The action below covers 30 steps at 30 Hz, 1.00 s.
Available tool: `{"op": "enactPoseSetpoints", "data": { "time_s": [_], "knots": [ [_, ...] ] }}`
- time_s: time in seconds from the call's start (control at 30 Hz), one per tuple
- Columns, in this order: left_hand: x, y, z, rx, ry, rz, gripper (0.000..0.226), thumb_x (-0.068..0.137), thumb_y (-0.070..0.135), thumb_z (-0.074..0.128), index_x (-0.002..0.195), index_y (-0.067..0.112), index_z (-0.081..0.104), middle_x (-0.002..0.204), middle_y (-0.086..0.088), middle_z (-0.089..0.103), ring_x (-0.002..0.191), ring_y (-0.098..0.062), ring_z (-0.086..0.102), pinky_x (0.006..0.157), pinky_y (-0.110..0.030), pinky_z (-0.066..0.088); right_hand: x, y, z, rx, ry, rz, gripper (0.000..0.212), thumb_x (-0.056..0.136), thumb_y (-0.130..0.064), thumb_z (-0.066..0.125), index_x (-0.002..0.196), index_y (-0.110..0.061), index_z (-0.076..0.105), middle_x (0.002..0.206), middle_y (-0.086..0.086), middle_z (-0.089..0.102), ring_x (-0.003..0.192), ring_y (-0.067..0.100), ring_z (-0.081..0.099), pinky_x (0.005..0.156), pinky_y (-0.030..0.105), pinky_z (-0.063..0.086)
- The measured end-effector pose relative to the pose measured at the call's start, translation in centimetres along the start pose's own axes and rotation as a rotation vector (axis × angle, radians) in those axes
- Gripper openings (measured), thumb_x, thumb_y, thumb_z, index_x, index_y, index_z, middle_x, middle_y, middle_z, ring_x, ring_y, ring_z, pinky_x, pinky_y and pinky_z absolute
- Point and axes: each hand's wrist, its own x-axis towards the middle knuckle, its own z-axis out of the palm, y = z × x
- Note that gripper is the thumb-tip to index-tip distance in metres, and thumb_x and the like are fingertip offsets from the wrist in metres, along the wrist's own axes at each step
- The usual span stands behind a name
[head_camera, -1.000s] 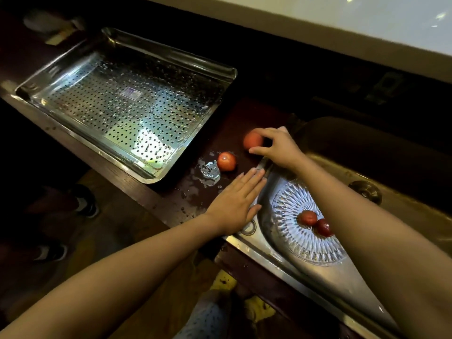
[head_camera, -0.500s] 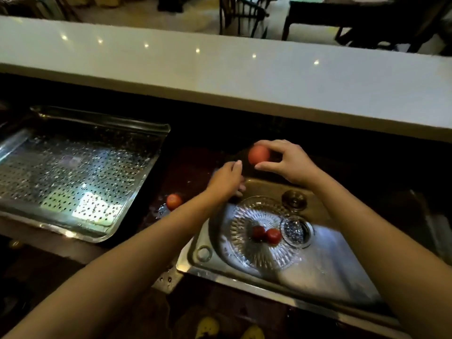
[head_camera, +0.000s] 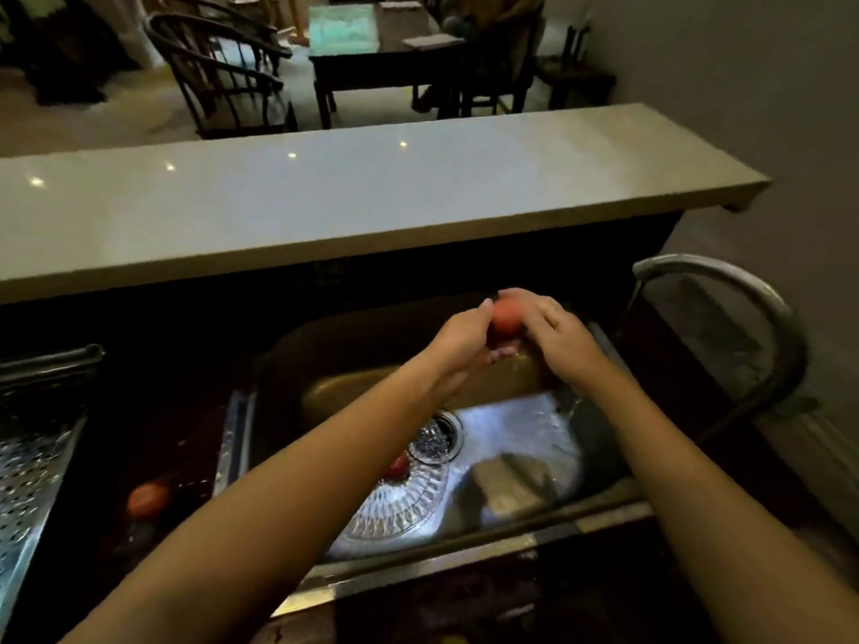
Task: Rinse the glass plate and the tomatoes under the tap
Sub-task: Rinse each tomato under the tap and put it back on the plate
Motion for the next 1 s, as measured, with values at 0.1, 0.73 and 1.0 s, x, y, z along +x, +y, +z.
{"op": "enactPoseSetpoints", "data": {
  "time_s": [0.1,0.73,1.0],
  "knots": [
    [1.8,-2.8,3.7,-0.037,-0.078,-0.075,0.037,0.102,0.025,0.031,0.128,0.002,0.041,0.099,-0.018,0.052,0.073,-0.020,0.057,0.050,-0.016,0.053,-2.3,2.8,-1.5,0.357,0.130,0.153,0.031,0.102,-0.023,0.030,0.113,-0.030,0.059,0.125,0.006,0.056,0.114,0.021,0.055,0.096,0.033,0.046],
    [6.5,-9.1,13.0,-0.003,-0.240,-0.210,0.032,0.100,0.032,0.035,0.119,0.010,0.050,0.097,-0.012,0.057,0.081,-0.018,0.062,0.064,-0.023,0.054,-4.9,9.9,-6.9,0.560,0.508,0.404,0.027,0.095,-0.041,0.036,0.097,-0.044,0.063,0.102,-0.011,0.062,0.086,0.005,0.066,0.058,0.014,0.052],
    [6.3,-8.4,14.2,0.106,-0.375,-0.219,0.039,0.095,0.050,0.037,0.094,0.016,0.056,0.064,-0.002,0.047,0.043,-0.008,0.041,0.034,-0.016,0.026,-3.1,8.6,-8.3,0.222,0.566,0.426,0.027,0.092,-0.042,0.036,0.075,-0.032,0.055,0.082,-0.001,0.059,0.073,0.012,0.058,0.047,0.019,0.043]
  ]
}}
